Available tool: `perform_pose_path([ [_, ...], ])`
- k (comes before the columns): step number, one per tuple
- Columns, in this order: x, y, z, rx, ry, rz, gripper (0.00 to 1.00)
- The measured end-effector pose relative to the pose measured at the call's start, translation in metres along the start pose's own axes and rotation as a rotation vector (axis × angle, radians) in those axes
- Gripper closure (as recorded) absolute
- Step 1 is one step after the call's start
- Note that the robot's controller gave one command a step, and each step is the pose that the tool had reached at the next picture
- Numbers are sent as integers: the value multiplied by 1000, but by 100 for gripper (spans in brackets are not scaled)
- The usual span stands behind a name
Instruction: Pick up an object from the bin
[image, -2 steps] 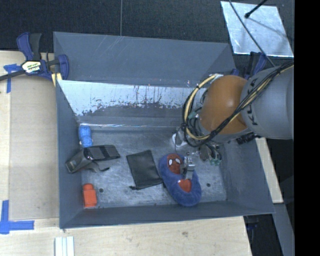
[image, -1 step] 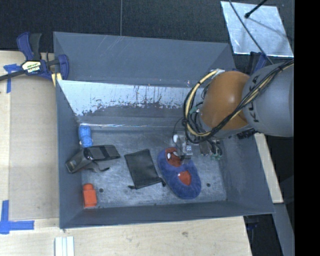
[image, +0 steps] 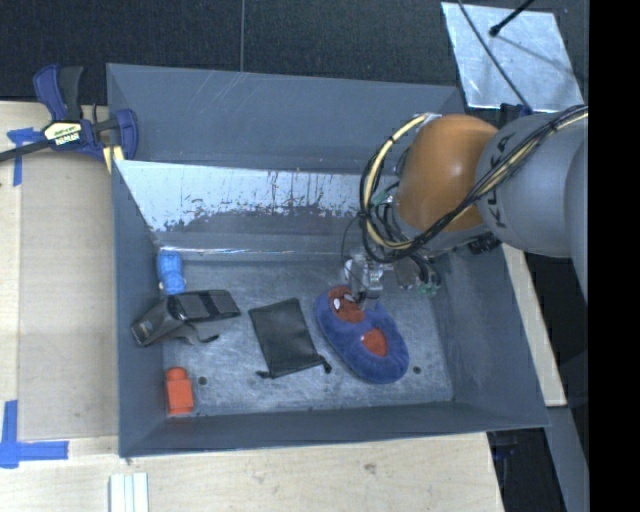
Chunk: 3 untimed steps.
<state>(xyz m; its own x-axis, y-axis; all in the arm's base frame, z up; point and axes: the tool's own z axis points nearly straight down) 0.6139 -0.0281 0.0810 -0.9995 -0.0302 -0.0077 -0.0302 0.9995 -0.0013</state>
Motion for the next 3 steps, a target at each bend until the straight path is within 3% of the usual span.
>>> perform_pose_path([
  [1,1,1,1,-1,2,0,0],
  [2,89,15,9,-1,-3,-221,0],
  [3,85,15,5,0,-16,-220,100],
])
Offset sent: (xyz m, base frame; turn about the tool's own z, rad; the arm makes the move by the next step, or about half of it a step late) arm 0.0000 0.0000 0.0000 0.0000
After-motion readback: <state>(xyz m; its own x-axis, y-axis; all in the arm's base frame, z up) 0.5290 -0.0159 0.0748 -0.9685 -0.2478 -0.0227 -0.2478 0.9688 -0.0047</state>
